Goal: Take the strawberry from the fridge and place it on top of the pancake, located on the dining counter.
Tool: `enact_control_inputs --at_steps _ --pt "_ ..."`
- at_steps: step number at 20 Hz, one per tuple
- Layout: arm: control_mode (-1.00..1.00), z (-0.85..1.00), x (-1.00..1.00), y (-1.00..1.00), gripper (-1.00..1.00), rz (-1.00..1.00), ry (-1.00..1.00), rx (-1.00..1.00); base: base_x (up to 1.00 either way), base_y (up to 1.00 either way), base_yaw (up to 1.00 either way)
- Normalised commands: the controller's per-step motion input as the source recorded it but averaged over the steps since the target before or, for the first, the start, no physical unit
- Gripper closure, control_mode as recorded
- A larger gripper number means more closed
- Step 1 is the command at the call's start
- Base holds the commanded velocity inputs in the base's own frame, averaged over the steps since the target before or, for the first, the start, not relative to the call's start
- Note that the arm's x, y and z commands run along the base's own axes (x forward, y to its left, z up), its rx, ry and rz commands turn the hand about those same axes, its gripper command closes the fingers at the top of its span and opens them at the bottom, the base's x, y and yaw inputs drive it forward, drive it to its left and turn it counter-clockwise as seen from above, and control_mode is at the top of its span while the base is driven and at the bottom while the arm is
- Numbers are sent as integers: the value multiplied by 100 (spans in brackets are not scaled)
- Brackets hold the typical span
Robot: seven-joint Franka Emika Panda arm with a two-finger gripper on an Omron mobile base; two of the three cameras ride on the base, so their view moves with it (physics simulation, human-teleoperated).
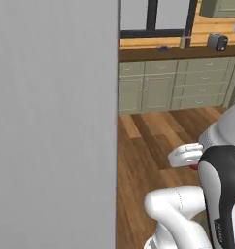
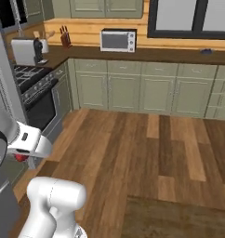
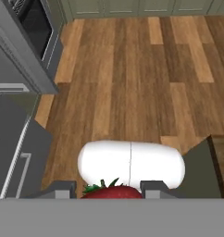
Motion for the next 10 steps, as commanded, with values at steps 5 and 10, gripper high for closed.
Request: enact_control_inputs --at_steps 5,10 --pt "100 0 0 0 100 0 0 0 -100 -29 -10" --pt "100 0 0 0 100 0 0 0 -100 -33 -9"
